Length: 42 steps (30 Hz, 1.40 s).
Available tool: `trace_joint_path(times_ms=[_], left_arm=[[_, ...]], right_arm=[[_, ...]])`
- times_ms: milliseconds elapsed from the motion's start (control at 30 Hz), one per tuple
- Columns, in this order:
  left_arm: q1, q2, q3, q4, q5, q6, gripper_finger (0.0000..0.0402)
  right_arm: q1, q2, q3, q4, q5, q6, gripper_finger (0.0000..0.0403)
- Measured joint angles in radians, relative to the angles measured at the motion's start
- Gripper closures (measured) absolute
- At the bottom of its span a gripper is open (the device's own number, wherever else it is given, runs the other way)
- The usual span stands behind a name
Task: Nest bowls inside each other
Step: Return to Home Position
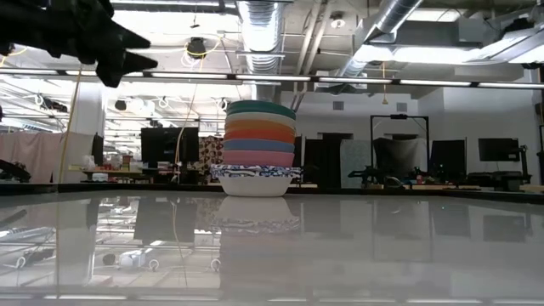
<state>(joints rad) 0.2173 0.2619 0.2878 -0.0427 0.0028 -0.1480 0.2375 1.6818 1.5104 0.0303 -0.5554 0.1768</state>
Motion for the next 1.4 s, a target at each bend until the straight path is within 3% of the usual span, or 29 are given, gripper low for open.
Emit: trace_joint_path(times_ms=[33, 100, 167, 300, 500, 600, 900, 1133, 1267, 1400], left_arm=[[0.000, -0.001, 0.000, 0.005, 0.033, -0.009, 0.0167], [0.000, -0.001, 0.000, 0.022, 0.091, -0.019, 0.0167], [0.000, 0.000, 0.000, 0.040, 0.132, -0.021, 0.0167], [0.000, -0.001, 0.000, 0.083, 0.173, -0.004, 0.0167], [0.001, 0.000, 0.000, 0.098, 0.159, 0.033, 0.0167], [0.001, 0.000, 0.000, 0.100, 0.159, 0.033, 0.0167], [0.001, 0.000, -0.007, 0.086, 0.149, 0.031, 0.0167], [0.001, -0.001, -0.180, 0.279, 0.106, -0.061, 0.0167], [0.002, 0.000, -0.271, 0.373, 0.058, -0.133, 0.0167], [0.003, 0.000, -0.276, 0.368, 0.046, -0.184, 0.0167]], right_arm=[[-0.012, -0.040, 0.017, -0.139, 0.118, 0.013, 0.0173], [-0.032, -0.112, 0.025, -0.305, 0.252, -0.071, 0.0173], [-0.037, -0.189, 0.003, -0.301, 0.281, -0.143, 0.0173], [-0.002, -0.379, -0.058, -0.344, 0.233, -0.260, 0.0173], [0.079, -0.665, -0.349, -0.245, 0.531, -0.202, 0.0173], [0.106, -0.771, -0.528, -0.118, 0.608, -0.186, 0.0173], [0.070, -0.975, -0.911, 0.191, 0.610, -0.184, 0.0173], [0.019, -1.083, -1.134, 0.368, 0.597, -0.185, 0.0173], [-0.024, -1.176, -1.269, 0.481, 0.507, -0.184, 0.0173], [-0.061, -1.292, -1.389, 0.540, 0.428, -0.162, 0.0173]])
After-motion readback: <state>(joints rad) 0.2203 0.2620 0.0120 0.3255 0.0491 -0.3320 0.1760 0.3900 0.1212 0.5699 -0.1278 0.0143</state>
